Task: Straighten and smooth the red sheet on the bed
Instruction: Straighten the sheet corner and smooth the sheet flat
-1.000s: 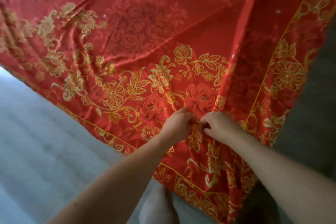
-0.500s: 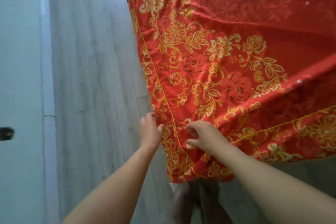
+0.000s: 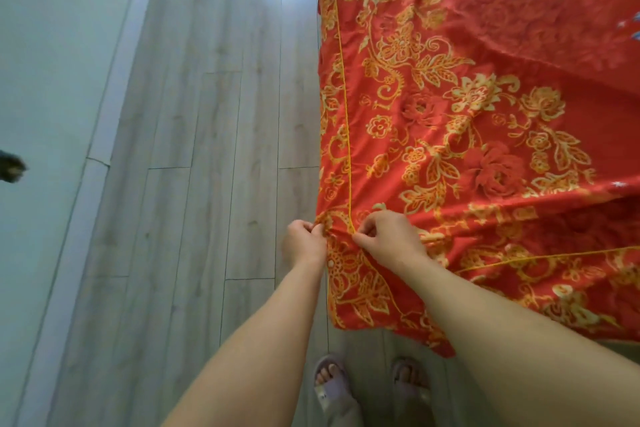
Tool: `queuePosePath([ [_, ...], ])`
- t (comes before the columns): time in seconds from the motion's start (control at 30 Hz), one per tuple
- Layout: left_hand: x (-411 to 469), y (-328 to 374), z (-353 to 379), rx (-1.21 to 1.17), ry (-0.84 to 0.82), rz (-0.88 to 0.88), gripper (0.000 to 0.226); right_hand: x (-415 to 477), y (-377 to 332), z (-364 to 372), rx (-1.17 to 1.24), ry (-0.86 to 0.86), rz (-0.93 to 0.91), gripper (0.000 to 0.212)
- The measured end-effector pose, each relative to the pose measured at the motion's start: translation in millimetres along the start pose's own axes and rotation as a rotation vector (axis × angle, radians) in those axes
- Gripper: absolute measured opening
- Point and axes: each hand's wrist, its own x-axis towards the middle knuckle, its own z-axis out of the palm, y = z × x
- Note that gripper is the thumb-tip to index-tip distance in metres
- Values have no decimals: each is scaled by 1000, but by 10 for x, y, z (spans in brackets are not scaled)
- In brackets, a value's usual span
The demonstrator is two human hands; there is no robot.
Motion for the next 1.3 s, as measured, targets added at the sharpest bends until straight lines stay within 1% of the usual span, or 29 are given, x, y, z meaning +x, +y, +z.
queuePosePath([
  [0.07, 25, -122, -39, -31, 39, -90, 17, -6, -116, -7, 104, -75, -98, 13],
  [0.13, 35, -178, -37, -15, 30, -103, 19, -13, -174, -13, 86, -101, -147, 13],
  [0.23, 34, -201, -14, 29, -8, -98, 22, -28, -129, 9, 20, -128, -142, 14],
  [0.33, 51, -263, -13, 45, 2, -148, 13, -52, -119, 51, 122, -118, -101, 12],
  [0.4, 84, -333, -20, 33, 28, -216, 16, -61, -126, 64, 178, -120, -100, 11],
  [0.47, 104, -383, -57, 29, 35, -247, 17, -50, -119, 48, 191, -154, -115, 11],
  [0.5, 73, -393, -64, -36, -2, -252, 16, -43, -109, 31, 189, -177, -120, 10],
  [0.53, -6, -383, -59, -133, -73, -265, 18, -34, -92, 26, 177, -198, -121, 9],
  [0.6, -217, -325, -22, -296, -282, -331, 19, -39, -62, 28, 135, -201, -121, 11],
  [0.63, -305, -309, 10, -322, -367, -353, 19, -55, -51, 34, 125, -181, -126, 13],
  [0.67, -355, -325, 53, -324, -409, -357, 19, -79, -44, 43, 129, -158, -133, 14],
  [0.7, -402, -355, 89, -325, -409, -347, 18, -121, -22, 44, 141, -133, -142, 15],
  [0.77, -439, -423, 131, -343, -348, -337, 15, -245, 64, 20, 137, -72, -168, 16],
  [0.83, -461, -510, 145, -366, -330, -334, 17, -403, 246, -49, 31, -39, -206, 23],
  [0.93, -560, -570, 125, -345, -350, -341, 19, -627, 545, -173, -171, -110, -235, 25],
  [1.03, -639, -566, 95, -374, -362, -432, 17, -736, 687, -218, -232, -164, -271, 37],
  [1.1, -630, -549, 103, -349, -366, -439, 20, -752, 707, -220, -277, -226, -321, 43],
  [1.13, -622, -529, 113, -319, -375, -425, 24, -753, 710, -217, -319, -255, -351, 42],
  [1.2, -601, -519, 151, -214, -376, -362, 32, -769, 699, -208, -378, -273, -395, 30],
  [1.27, -585, -563, 184, -92, -344, -304, 33, -797, 681, -168, -360, -256, -396, 15],
  [1.3, -588, -603, 188, -54, -312, -305, 31, -823, 660, -131, -342, -256, -393, 11],
])
